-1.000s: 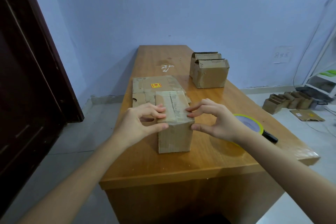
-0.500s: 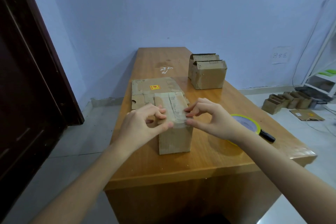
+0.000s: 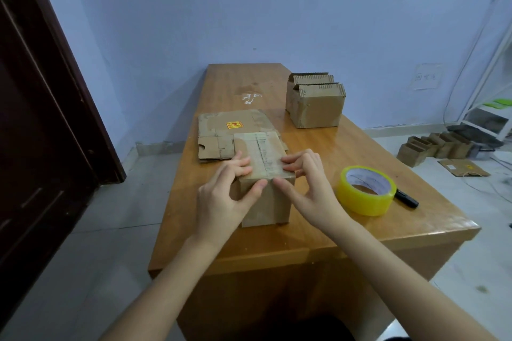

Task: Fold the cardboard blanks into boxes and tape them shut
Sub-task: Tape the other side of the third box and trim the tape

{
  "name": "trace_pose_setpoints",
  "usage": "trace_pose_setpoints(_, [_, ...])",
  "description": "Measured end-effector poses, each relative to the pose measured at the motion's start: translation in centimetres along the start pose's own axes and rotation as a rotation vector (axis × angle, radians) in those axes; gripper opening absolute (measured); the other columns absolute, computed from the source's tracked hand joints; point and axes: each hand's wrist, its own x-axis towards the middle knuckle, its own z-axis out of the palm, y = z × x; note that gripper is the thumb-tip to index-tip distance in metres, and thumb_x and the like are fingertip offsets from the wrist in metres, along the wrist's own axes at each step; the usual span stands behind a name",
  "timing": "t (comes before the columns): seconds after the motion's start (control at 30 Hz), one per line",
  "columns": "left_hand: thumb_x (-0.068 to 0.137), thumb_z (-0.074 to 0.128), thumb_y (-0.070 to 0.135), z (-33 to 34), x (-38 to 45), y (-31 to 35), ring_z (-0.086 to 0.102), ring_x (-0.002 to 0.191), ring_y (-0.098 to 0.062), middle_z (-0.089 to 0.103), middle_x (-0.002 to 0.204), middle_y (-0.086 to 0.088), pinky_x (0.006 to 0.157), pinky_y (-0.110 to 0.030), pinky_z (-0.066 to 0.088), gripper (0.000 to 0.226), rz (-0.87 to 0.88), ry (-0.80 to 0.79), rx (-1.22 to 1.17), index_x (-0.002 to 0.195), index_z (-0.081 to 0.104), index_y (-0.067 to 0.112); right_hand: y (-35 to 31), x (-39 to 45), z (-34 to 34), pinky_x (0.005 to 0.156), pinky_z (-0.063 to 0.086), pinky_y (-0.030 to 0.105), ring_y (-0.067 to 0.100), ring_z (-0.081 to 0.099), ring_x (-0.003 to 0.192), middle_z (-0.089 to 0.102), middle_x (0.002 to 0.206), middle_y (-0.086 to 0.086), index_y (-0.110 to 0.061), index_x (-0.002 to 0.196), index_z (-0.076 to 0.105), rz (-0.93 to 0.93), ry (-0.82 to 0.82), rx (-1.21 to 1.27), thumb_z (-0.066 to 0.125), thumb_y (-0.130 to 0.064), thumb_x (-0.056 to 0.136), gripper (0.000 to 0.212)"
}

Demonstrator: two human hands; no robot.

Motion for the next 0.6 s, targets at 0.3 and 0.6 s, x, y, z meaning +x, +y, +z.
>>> trace_pose_setpoints(0.3, [0.087,0.059,0.028,-2.7,1.3,-1.0,0.047,0.127,-0.003,0.060,0.125,0.000,0.093,-0.026,0.051,0.033,0.031,-0.259,-0.125,0.112,0.066,0.007,1.1,0.1,-2.6,0.097,0.040,0.022,0.011,0.048,0.118,0.051,0.118,-0.014,-0.013,0.106,0.057,-0.079,-0.201,0.021,0.040,-0.029,0.098,0.025])
trace_pose_setpoints(0.6, [0.089,0.059,0.025,-3.0,1.1,-0.6,0.044,0.128,0.000,0.057,0.130,0.007,0.101,-0.022,0.044,0.031,-0.081,-0.309,-0.159,0.118,0.063,0.015,0.8,-0.3,-3.3,0.100,0.038,0.016,0.001,0.048,0.124,0.058,0.123,-0.006,-0.014,0.112,0.061,-0.024,-0.193,0.012,0.038,-0.006,0.095,0.030])
